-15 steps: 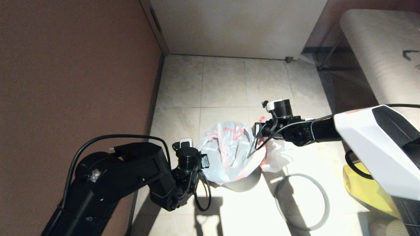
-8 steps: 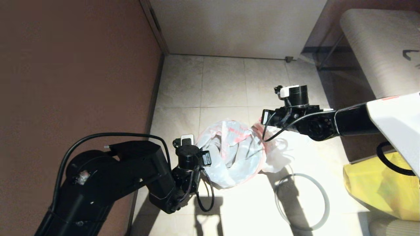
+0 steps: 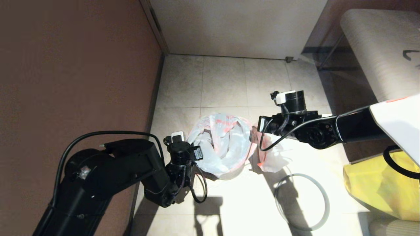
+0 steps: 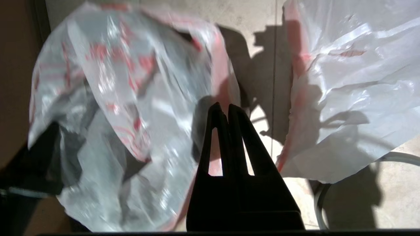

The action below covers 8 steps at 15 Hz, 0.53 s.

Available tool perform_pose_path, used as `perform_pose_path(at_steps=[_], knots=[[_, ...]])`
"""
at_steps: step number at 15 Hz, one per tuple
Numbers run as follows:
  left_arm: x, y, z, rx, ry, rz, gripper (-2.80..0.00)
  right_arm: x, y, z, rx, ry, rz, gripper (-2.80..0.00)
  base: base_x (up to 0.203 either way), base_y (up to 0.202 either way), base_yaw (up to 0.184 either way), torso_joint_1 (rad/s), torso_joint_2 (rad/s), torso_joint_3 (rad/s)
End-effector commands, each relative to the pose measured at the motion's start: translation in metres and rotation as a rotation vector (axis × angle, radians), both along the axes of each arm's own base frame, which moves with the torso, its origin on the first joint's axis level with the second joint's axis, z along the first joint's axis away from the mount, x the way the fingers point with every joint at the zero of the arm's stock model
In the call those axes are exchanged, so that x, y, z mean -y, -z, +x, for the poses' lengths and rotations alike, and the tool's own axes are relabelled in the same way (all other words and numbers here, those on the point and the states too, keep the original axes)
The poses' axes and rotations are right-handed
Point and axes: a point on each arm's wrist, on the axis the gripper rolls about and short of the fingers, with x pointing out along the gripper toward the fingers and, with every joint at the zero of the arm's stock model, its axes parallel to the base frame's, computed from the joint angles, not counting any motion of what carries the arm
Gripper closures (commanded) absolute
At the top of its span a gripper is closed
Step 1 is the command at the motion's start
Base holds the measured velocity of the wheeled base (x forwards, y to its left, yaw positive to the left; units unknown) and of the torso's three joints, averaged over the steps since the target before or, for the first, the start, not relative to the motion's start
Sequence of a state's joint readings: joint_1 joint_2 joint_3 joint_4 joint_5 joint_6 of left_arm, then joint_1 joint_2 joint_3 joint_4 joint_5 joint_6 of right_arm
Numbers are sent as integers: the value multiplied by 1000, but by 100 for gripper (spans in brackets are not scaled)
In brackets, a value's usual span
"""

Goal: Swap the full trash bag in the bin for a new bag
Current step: Put the new garbage bag on the trash can

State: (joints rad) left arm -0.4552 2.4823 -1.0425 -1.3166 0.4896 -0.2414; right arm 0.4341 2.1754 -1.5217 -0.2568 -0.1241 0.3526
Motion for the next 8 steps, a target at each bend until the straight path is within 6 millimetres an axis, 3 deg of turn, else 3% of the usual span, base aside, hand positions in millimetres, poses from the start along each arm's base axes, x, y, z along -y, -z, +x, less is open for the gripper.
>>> perform_pose_path(at_steps=[1,4,6,8], knots=[[-13,6,14,18,-42,-28,0,-18,14,-4,-25,-19,-23,0,0,0,0,0,0,0],[-19,-5,18,52,-59,-45,0,-36,23,-13,-44,-52,-45,0,0,0,0,0,0,0],[-11,-22,8,82,-35,-60,0,-40,26,-22,-60,-70,-55,0,0,0,0,0,0,0],[-11,-18,9,81,-35,-60,0,-43,30,-27,-74,-80,-63,0,0,0,0,0,0,0]])
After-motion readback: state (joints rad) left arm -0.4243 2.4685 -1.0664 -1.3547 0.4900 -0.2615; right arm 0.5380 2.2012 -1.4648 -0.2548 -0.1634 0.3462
